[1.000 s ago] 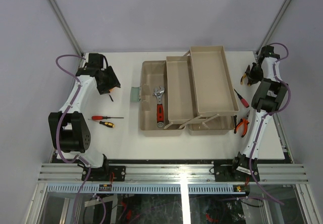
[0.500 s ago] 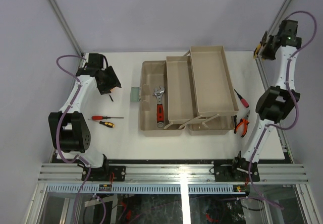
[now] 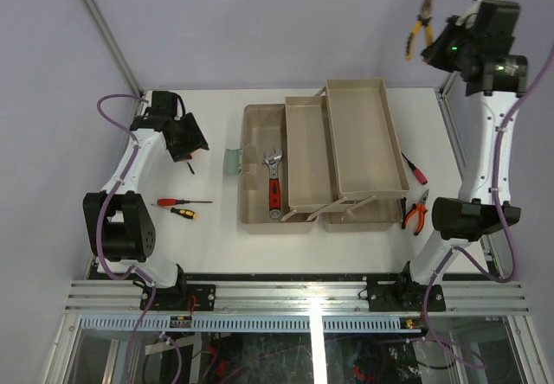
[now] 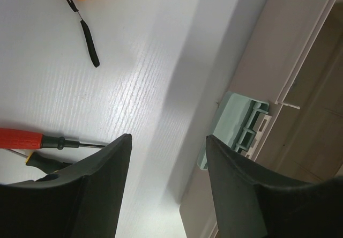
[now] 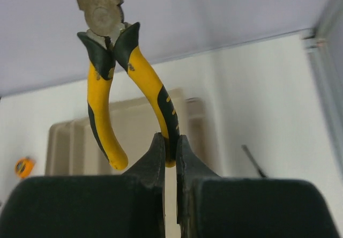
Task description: Pack the tool kit
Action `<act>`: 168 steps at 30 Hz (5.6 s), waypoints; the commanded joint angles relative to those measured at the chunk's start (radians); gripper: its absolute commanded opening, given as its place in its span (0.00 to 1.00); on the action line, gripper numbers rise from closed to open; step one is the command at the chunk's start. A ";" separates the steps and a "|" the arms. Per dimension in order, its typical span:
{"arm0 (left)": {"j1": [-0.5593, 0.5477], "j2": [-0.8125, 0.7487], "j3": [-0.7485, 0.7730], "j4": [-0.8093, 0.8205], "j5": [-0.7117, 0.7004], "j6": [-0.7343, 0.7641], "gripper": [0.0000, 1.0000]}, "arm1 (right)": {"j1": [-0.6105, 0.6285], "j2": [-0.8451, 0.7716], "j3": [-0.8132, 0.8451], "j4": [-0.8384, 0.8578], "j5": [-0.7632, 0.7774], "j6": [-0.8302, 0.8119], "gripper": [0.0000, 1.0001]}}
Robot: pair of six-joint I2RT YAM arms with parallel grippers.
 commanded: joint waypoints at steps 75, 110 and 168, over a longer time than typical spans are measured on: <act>-0.001 -0.092 -0.030 0.034 0.036 -0.025 0.56 | 0.746 0.341 -0.196 -0.184 0.408 0.298 0.45; -0.039 -0.026 0.003 0.032 0.033 -0.018 0.56 | -0.209 -0.490 -1.217 0.046 0.273 0.043 0.65; -0.039 -0.056 -0.051 0.072 0.068 -0.036 0.56 | -0.207 -0.053 -1.315 0.217 0.029 -0.108 0.62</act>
